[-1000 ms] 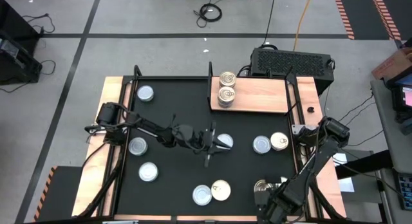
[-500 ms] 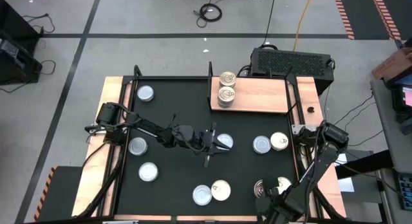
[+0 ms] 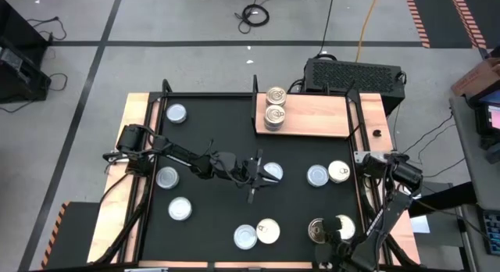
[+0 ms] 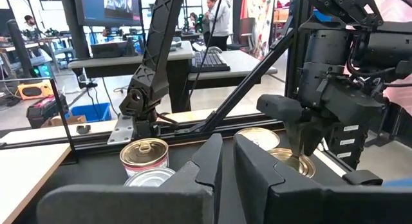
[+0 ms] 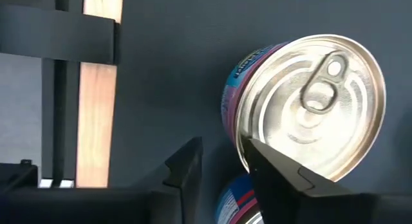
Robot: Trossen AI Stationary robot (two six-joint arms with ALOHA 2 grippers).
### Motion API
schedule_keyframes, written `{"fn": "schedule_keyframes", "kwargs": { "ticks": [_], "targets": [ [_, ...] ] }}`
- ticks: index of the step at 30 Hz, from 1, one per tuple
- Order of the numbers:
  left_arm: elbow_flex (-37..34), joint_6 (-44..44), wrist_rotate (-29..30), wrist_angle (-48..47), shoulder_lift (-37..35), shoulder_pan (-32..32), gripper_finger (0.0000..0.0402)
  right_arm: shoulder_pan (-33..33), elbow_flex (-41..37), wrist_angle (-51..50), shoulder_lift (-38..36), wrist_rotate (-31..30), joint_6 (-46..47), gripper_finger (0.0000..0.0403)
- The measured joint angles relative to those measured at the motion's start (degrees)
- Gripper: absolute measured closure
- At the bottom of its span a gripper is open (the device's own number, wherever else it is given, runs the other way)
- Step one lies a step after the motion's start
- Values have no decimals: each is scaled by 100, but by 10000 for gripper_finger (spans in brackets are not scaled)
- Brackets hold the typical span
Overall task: Stack canned seafood by type on shelf
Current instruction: Put the blue-pink tuna can on the shelf
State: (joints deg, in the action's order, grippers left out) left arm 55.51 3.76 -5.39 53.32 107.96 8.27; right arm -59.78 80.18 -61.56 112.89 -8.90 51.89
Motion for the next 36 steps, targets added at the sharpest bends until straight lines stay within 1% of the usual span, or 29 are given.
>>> {"fn": "schedule_keyframes", "kwargs": {
  "ticks": [5, 10, 17, 19, 21, 23, 28, 36],
  "targets": [
    [0, 7, 1, 0, 0, -7, 359, -56, -11, -104, 14, -421, 150, 320],
    [0, 9, 2, -5, 0, -9, 359, -56, -13, -110, 120, -544, -141, 348],
    [0, 13, 2, -39, 0, -9, 359, -113, 3, -164, 263, -778, -330, 374],
    [0, 12, 2, -39, 0, -9, 359, -126, -16, -220, 258, -1080, -292, 388],
    [0, 16, 2, -41, 0, -4, 359, -84, 25, -544, 288, -1421, -124, 398],
    [0, 16, 2, -44, 0, -16, 359, -68, 75, -974, 341, -1687, 105, 400],
    [-2, 3, 2, -61, 0, -39, 359, 4, 275, -1557, 314, -1992, 437, 403],
    [-4, 9, 2, -181, 0, -48, 359, 224, 510, -1977, 309, -2586, 457, 402]
  ]
}}
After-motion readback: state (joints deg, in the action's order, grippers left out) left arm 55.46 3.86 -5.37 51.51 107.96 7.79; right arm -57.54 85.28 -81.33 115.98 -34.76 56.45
